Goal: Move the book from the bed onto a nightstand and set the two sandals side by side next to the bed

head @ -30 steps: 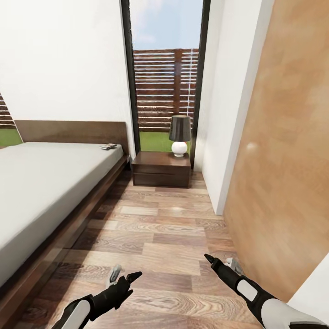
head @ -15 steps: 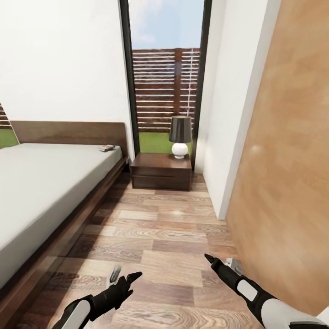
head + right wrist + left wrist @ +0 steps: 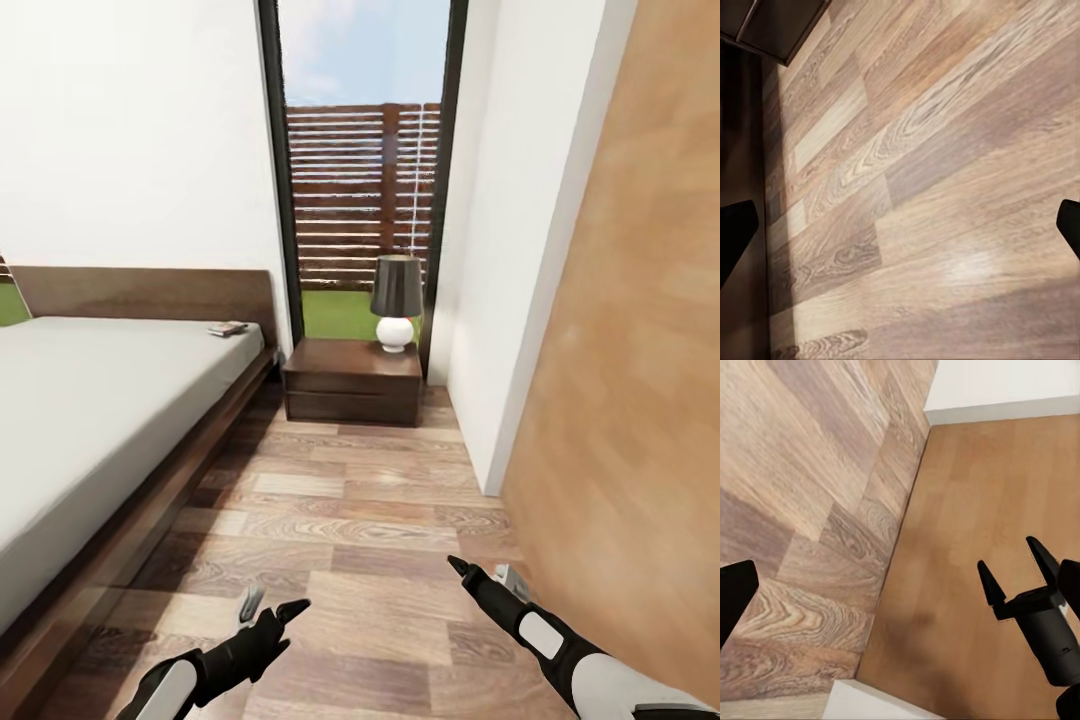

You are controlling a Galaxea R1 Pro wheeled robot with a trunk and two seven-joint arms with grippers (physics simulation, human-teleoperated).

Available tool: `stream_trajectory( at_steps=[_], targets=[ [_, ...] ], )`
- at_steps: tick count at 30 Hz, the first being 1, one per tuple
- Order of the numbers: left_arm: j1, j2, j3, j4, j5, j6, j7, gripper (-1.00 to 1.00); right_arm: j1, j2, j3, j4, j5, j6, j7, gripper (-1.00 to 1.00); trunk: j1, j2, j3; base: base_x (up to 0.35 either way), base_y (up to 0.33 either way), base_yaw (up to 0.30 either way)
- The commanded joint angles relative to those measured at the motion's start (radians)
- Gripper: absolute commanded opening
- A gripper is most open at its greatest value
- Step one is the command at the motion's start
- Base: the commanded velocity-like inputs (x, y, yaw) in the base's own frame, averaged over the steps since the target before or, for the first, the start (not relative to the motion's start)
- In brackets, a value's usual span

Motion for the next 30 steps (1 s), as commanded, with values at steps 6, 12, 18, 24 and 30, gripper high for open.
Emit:
stream_trajectory(
  at_steps=[6,12,18,24,30],
  targets=[
    [-0.001,0.002,-0.002,0.006,0.005,0.003,0.0,1.0,0.0,0.0,0.003,0.0,-0.01,0.006,0.003,1.0,0.0,0.0,-0.001,0.236,0.0,0.0],
    [-0.001,0.002,-0.002,0.007,0.005,0.003,0.0,1.0,0.0,0.0,0.003,0.0,-0.01,0.006,0.003,1.0,0.0,0.0,-0.001,0.236,0.0,0.0],
    [-0.001,0.002,-0.002,0.007,0.005,0.003,0.0,1.0,0.0,0.0,0.003,0.0,-0.01,0.006,0.003,1.0,0.0,0.0,-0.001,0.236,0.0,0.0],
    [-0.001,0.002,-0.002,0.008,0.005,0.003,0.0,1.0,0.0,0.0,0.003,0.0,-0.01,0.006,0.003,1.0,0.0,0.0,-0.001,0.236,0.0,0.0],
    [-0.001,0.003,-0.002,0.008,0.005,0.003,0.0,1.0,0.0,0.0,0.003,0.0,-0.01,0.006,0.003,1.0,0.0,0.0,-0.001,0.236,0.0,0.0]
  ],
)
